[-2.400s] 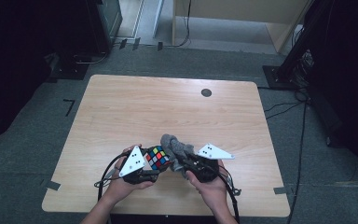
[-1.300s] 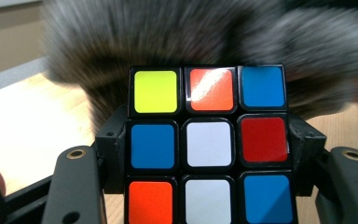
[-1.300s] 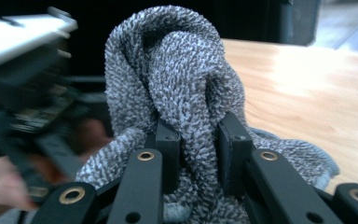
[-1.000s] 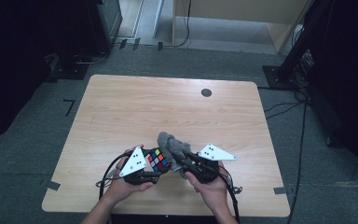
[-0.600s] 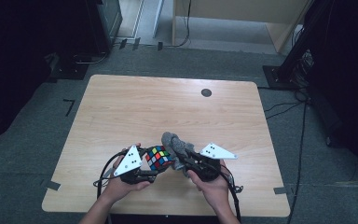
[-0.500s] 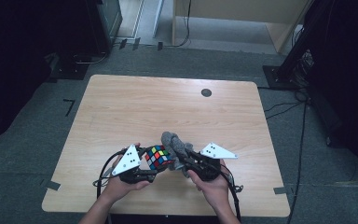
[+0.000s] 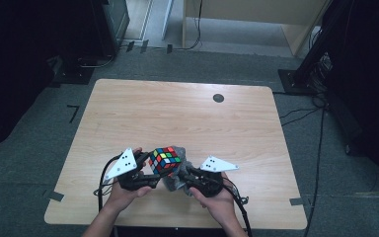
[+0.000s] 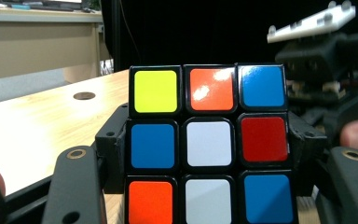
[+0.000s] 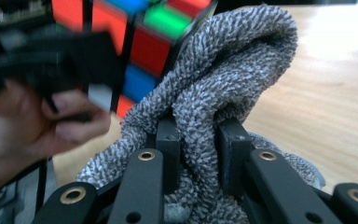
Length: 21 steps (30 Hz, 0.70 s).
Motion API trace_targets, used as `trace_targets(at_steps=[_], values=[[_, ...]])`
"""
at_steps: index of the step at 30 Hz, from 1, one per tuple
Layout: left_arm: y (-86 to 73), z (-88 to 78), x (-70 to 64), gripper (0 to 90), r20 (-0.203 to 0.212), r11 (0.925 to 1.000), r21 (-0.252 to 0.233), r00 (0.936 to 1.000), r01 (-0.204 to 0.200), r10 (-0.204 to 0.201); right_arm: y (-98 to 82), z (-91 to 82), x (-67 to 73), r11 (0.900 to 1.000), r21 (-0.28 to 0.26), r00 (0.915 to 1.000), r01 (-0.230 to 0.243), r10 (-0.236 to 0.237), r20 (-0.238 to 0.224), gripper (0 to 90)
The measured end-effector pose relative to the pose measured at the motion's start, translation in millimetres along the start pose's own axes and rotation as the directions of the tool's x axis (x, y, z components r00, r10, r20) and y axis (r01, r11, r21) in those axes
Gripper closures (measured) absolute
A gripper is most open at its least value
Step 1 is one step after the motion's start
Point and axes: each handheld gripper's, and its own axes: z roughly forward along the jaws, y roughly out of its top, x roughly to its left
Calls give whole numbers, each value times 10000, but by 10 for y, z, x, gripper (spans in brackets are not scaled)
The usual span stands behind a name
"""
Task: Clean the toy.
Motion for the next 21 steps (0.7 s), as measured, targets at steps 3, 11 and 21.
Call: trace_targets(at_steps=[3, 11, 21], values=[[0, -14, 19, 342, -9, 9999, -50, 10000, 97, -97, -8, 21, 24, 9997, 128, 9997, 220, -219, -57, 749], [-6, 18, 8, 342, 206, 9997, 43, 9995, 222, -222, 89, -166, -8, 9919, -1149, 9977, 542, -490, 469, 756], [-24, 12, 33, 341, 385, 9988, -14, 9981, 486, -485, 60, -85, -4, 9964, -442, 9973, 729, -724, 129, 752]])
